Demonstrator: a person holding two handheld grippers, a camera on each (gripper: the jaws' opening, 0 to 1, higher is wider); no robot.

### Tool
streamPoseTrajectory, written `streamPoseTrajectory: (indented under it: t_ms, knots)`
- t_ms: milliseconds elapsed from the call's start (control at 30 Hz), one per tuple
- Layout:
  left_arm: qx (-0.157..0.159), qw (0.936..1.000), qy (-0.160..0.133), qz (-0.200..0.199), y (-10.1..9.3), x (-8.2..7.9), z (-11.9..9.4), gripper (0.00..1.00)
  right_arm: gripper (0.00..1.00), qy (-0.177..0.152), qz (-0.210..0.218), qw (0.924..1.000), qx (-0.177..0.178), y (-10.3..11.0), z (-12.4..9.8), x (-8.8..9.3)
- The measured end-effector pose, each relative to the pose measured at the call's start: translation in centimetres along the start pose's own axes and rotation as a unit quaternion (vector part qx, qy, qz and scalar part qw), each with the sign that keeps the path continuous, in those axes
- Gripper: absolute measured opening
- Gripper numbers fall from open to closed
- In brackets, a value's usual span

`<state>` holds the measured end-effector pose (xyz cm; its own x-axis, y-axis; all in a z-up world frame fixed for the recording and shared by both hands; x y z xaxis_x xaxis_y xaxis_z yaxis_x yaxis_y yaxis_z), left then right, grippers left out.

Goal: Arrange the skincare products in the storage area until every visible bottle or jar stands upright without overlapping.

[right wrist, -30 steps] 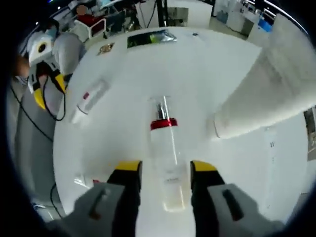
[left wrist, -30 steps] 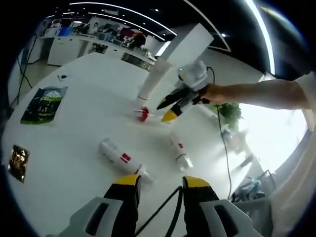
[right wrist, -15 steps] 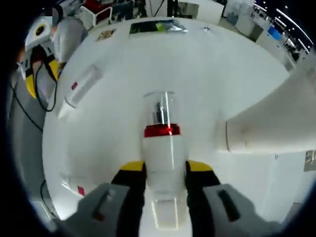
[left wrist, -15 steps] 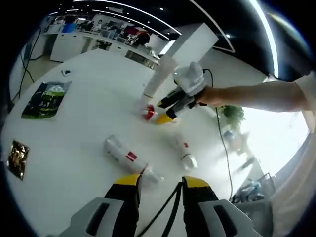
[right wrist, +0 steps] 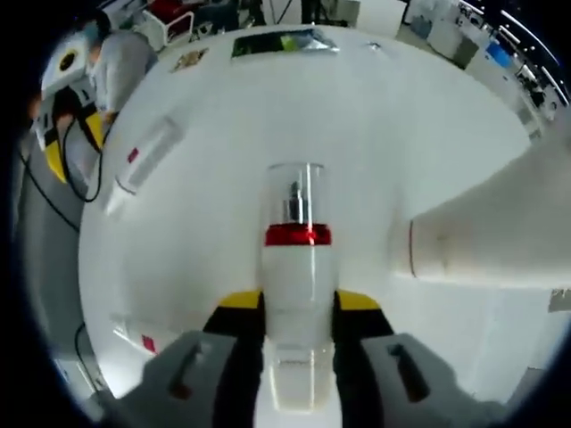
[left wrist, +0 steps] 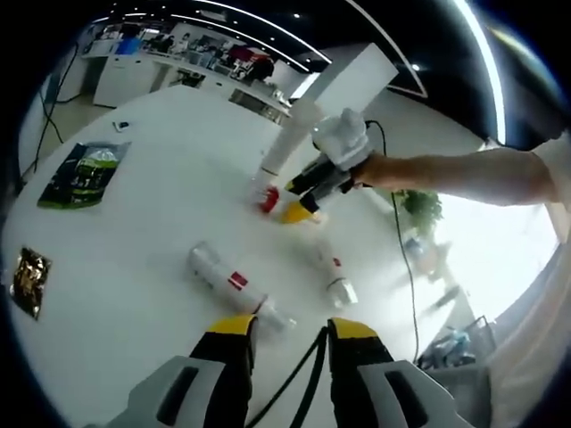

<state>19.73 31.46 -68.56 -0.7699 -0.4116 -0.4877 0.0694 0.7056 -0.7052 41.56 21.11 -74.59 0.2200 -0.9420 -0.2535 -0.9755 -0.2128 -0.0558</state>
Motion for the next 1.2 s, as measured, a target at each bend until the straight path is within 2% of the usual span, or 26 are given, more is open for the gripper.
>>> streamPoseTrajectory:
  t_ms: [200, 400, 533, 633, 733, 833, 900, 967, 1033, 1100, 1200]
  knots:
    - [-0.004, 1.0, -0.007, -0.003, 0.2, -0.4, -0.4, 0.33, 0.27, -0.015, 0.003, 0.9999, -0.003, 0.6, -0.3, -0.6]
    - [-0.002, 0.9999, -0.011, -0.003, -0.1, -0.6, -0.5, 0.33, 0.27, -0.048, 0.009, 0.9986, 0.018, 0.5, -2.0, -2.3]
    - [0.006, 0.9998, -0.02, -0.006, -0.8, -1.1, -0.6, 0.33, 0.27, -0.09, 0.015, 0.9949, 0.041, 1.0, -3.9, -4.2]
    - [0.013, 0.9991, -0.038, -0.017, -1.2, -1.8, -0.8, 0.33, 0.27, -0.127, 0.024, 0.9901, 0.056, 1.9, -5.6, -6.0]
    - [0.025, 0.9976, -0.056, -0.034, -1.8, -2.6, -1.1, 0.34, 0.27, -0.169, 0.041, 0.9823, 0.07, 3.5, -7.3, -7.8]
    - [0.038, 0.9957, -0.071, -0.047, -2.5, -3.4, -1.5, 0.36, 0.27, -0.191, 0.05, 0.9777, 0.072, 5.4, -8.5, -9.1]
    - [0.052, 0.9925, -0.09, -0.065, -3.1, -4.1, -1.9, 0.38, 0.27, -0.21, 0.06, 0.973, 0.073, 6.9, -9.3, -10.3]
    - [0.077, 0.9858, -0.117, -0.093, -3.9, -5.1, -2.5, 0.4, 0.27, -0.227, 0.071, 0.9683, 0.076, 8.4, -10.1, -11.3]
    - [0.089, 0.9796, -0.139, -0.114, -4.4, -5.8, -3.0, 0.43, 0.27, -0.235, 0.07, 0.9665, 0.077, 9.3, -10.5, -11.8]
    - [0.101, 0.9739, -0.155, -0.131, -5.1, -6.4, -3.5, 0.47, 0.27, -0.246, 0.073, 0.9631, 0.081, 10.8, -11.3, -12.6]
    - [0.109, 0.9703, -0.168, -0.135, -6.0, -6.8, -3.9, 0.53, 0.27, -0.258, 0.075, 0.9592, 0.087, 12.3, -12.2, -13.4]
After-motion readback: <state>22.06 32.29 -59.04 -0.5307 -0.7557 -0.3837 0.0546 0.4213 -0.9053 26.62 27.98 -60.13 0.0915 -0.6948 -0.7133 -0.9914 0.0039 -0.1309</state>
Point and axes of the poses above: the point that each gripper's makers call its tool centre point, and the gripper's own axes: z roughly forward along the fingers, y roughly to its left, x roughly out of its underside, the point moved 2 cm from there along -z, roughly backward along the fingers, and after that the axes turned 12 degrees about -z, right-handed, at the moved point
